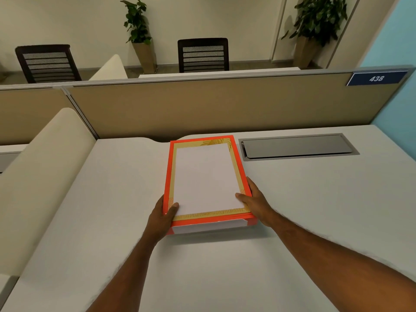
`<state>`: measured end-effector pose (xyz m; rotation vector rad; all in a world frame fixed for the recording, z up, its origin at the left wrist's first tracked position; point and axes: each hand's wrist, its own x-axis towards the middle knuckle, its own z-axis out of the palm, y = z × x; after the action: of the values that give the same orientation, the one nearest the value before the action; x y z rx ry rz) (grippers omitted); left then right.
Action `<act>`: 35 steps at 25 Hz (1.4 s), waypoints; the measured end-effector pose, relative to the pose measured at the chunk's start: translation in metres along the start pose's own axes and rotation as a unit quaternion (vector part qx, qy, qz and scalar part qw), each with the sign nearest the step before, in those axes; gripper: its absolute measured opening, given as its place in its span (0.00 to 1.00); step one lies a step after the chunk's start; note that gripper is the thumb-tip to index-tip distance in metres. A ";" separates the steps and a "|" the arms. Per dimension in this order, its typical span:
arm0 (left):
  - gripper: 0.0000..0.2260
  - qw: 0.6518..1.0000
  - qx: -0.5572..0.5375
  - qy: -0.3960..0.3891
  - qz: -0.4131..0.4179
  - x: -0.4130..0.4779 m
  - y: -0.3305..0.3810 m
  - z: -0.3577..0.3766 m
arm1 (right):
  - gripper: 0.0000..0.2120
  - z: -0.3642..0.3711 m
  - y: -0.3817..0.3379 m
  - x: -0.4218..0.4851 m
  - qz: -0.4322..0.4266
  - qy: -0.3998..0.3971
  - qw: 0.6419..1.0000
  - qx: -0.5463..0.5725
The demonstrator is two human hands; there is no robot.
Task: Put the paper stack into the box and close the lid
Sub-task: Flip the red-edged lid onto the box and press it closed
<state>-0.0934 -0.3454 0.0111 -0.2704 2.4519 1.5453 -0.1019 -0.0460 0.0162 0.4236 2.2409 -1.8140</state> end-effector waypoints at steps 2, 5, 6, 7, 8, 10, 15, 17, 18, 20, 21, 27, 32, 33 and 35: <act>0.27 1.000 0.024 0.015 0.002 -0.002 -0.005 0.004 | 0.32 0.002 0.008 0.000 -0.011 0.007 1.000 -0.022; 0.27 0.999 0.043 0.027 0.012 -0.003 -0.014 0.011 | 0.34 0.005 0.015 -0.001 -0.018 0.016 0.998 -0.058; 0.27 0.998 0.045 0.031 0.014 -0.003 -0.016 0.012 | 0.34 0.006 0.017 -0.001 -0.020 0.021 0.997 -0.069; 0.27 0.998 0.045 0.035 0.015 -0.003 -0.018 0.014 | 0.34 0.008 0.021 -0.001 -0.023 0.027 0.996 -0.078; 0.26 0.998 0.045 0.040 0.018 -0.004 -0.018 0.014 | 0.34 0.009 0.025 0.000 -0.028 0.032 0.996 -0.085; 0.26 0.997 0.043 0.051 0.032 -0.004 -0.019 0.016 | 0.34 0.010 0.032 0.001 -0.038 0.039 0.994 -0.097; 0.28 0.997 0.047 0.044 0.046 0.000 -0.023 0.014 | 0.32 0.011 0.038 0.003 -0.066 0.061 0.991 -0.102; 0.33 0.998 0.040 0.043 0.038 0.004 -0.025 0.009 | 0.33 0.010 0.037 0.005 -0.076 0.077 0.990 -0.092; 0.35 0.997 0.037 0.051 0.035 0.008 -0.026 0.006 | 0.34 0.008 0.035 0.007 -0.084 0.096 0.987 -0.095; 0.38 0.995 0.054 0.074 0.035 0.022 -0.019 -0.002 | 0.34 0.002 0.026 0.019 -0.112 0.132 0.977 -0.126; 0.37 0.993 0.075 0.081 0.047 0.032 -0.013 -0.004 | 0.31 0.000 0.018 0.028 -0.130 0.138 0.970 -0.151; 0.30 0.936 0.312 0.023 0.159 0.119 0.038 0.006 | 0.30 -0.002 -0.033 0.108 -0.177 0.028 0.909 -0.377; 0.34 0.879 0.442 -0.038 0.176 0.176 0.057 0.014 | 0.37 -0.005 -0.051 0.164 -0.133 -0.003 0.877 -0.461; 0.35 0.877 0.447 -0.038 0.173 0.184 0.058 0.015 | 0.38 -0.005 -0.054 0.172 -0.133 -0.003 0.874 -0.467; 0.36 0.876 0.449 -0.039 0.171 0.196 0.059 0.017 | 0.38 -0.005 -0.059 0.184 -0.133 0.004 0.873 -0.469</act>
<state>-0.2954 -0.3116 -0.0020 0.4021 2.9277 0.3256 -0.2949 -0.0380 0.0057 -0.0788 2.9199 -0.5865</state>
